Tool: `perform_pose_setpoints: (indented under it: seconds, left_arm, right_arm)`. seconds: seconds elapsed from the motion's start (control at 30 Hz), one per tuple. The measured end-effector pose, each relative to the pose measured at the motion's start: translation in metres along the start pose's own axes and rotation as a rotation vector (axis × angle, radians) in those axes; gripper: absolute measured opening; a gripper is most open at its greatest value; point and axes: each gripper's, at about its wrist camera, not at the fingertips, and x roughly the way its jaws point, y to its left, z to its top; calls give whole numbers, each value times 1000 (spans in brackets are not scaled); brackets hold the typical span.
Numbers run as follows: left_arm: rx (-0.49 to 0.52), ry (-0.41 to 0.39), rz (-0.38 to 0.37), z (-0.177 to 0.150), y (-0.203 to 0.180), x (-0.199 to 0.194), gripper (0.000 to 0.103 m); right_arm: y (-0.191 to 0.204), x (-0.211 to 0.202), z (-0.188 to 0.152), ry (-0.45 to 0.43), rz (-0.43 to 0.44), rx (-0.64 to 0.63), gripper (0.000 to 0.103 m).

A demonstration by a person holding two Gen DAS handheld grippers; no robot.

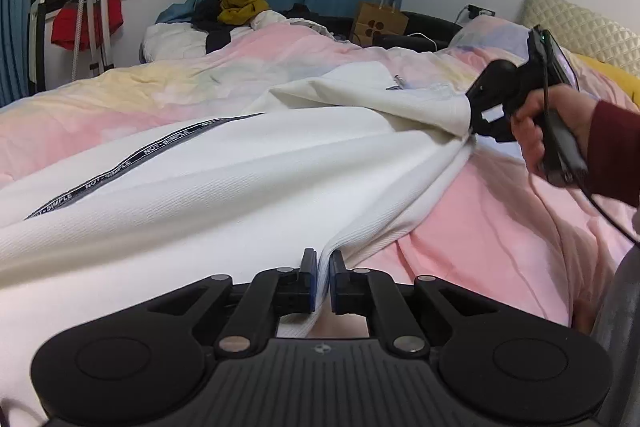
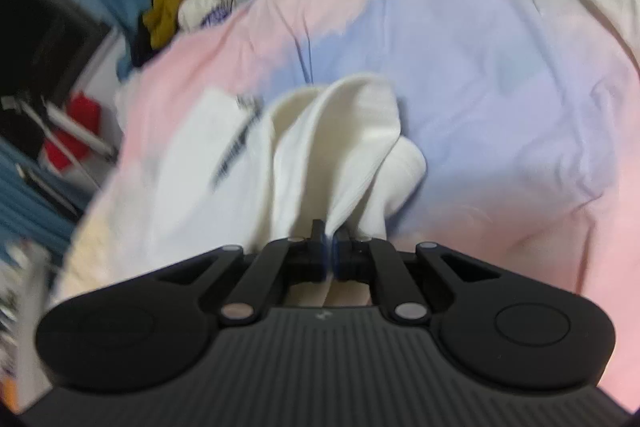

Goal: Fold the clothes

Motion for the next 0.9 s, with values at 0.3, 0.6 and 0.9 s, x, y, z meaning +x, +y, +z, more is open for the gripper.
perform_pose_setpoints:
  seconds: [0.3,0.6,0.9]
  left_arm:
    - [-117,-104,-33,6,1,-46,43]
    - [-196,-85,60,6,13,-36,46]
    - [-221,-91,112,7,21,-31,46]
  right_arm:
    - [0,-41,-3,-78,-14,51,12]
    - [29,-50,-15,-32,170,-30,56]
    - [80,-19,-8,73,195,-192,8]
